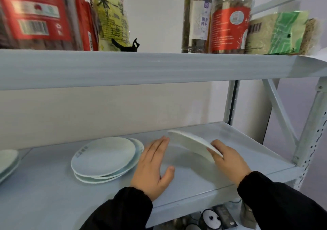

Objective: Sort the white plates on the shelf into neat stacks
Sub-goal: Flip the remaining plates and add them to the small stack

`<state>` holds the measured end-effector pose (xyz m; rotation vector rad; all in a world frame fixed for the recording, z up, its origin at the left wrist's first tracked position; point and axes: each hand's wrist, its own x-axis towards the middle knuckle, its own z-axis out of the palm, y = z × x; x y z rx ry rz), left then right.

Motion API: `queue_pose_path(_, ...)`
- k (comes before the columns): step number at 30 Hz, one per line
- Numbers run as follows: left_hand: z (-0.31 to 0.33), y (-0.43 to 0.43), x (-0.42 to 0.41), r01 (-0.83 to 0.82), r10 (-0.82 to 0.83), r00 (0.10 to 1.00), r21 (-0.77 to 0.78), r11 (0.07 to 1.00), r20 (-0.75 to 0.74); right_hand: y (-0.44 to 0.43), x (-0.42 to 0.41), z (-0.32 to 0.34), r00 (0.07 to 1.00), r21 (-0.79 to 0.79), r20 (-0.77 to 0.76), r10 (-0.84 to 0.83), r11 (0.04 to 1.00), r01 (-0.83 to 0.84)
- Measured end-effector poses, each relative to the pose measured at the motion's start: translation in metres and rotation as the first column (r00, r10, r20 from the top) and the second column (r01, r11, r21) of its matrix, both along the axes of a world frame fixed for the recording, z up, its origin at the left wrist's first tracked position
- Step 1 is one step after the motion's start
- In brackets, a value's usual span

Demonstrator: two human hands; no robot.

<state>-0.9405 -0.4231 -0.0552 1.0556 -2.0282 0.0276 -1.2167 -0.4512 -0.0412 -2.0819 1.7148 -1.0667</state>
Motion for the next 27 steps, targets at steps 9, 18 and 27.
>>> queue_pose_path(9,0.002,0.015,0.1,-0.13,0.135,0.99,-0.131,0.983,0.029,0.008,0.116,0.032,0.61,-0.007,0.792,0.019,1.0,-0.022)
queue_pose_path(18,-0.005,0.024,0.239,-0.423,0.429,0.9,0.079,0.903,-0.077,-0.013,0.227,0.016,0.663,0.107,0.74,0.114,0.953,-0.283)
queue_pose_path(27,-0.014,0.022,0.271,-0.371,0.421,0.902,0.329,0.868,-0.093,-0.023,0.255,-0.002,0.731,0.151,0.682,0.0,0.979,-0.141)
